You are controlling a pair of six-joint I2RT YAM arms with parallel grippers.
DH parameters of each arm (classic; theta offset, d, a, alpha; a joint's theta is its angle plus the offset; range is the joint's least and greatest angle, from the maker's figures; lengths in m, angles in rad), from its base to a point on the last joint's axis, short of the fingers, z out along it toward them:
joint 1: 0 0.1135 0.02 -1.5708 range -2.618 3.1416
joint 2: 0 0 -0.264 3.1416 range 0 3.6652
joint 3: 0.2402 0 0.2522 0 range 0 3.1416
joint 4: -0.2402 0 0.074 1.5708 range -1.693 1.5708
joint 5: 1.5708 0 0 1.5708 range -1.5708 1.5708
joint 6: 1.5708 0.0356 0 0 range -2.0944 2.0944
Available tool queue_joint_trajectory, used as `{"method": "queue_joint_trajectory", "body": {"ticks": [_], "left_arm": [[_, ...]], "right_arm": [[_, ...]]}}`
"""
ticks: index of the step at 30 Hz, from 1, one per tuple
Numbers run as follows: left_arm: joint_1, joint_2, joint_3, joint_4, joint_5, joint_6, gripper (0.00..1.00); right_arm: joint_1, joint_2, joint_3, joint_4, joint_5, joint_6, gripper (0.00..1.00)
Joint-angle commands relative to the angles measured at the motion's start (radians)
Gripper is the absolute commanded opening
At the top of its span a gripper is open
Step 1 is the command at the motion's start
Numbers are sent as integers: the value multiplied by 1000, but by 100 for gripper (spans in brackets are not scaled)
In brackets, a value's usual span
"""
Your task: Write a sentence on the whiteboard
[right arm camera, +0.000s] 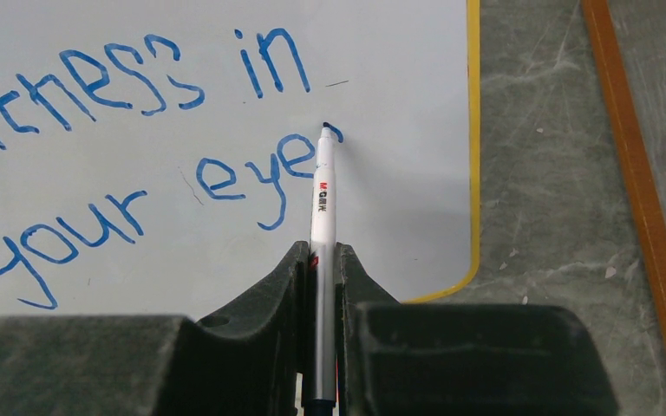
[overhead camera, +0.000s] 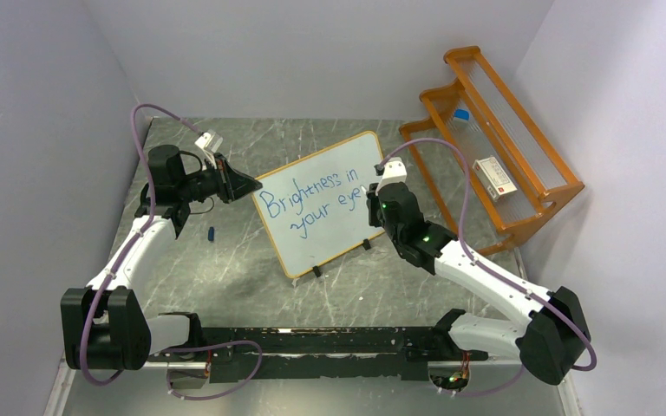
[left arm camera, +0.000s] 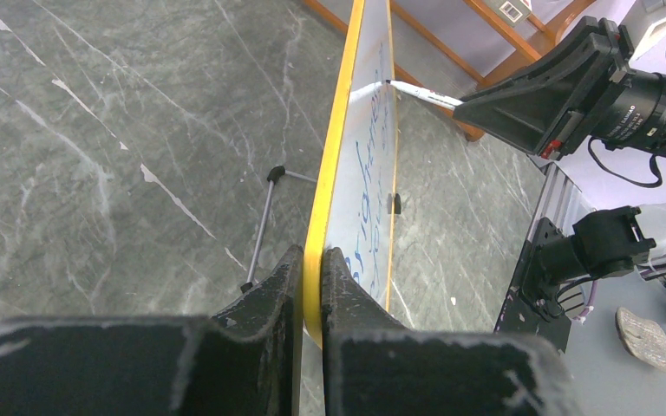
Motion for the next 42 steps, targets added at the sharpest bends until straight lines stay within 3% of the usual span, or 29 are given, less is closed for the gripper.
{"method": "queue_joint_trajectory", "body": {"ticks": [1, 17, 30, 42], "left_arm": [[-23, 52, -33, -139, -93, 74, 5], [-23, 52, -33, -140, -95, 73, 5], [-23, 50, -35, -140, -96, 74, 5], [-23, 50, -35, -137, -95, 73, 5]], "right_arm": [[-7, 5, 25, 16, -28, -5, 0], [-7, -27, -8, -55, -36, 20, 0], [-7, -21, -11, -93, 43, 41, 0], [-7, -29, -13, -127, -14, 49, 0]]}}
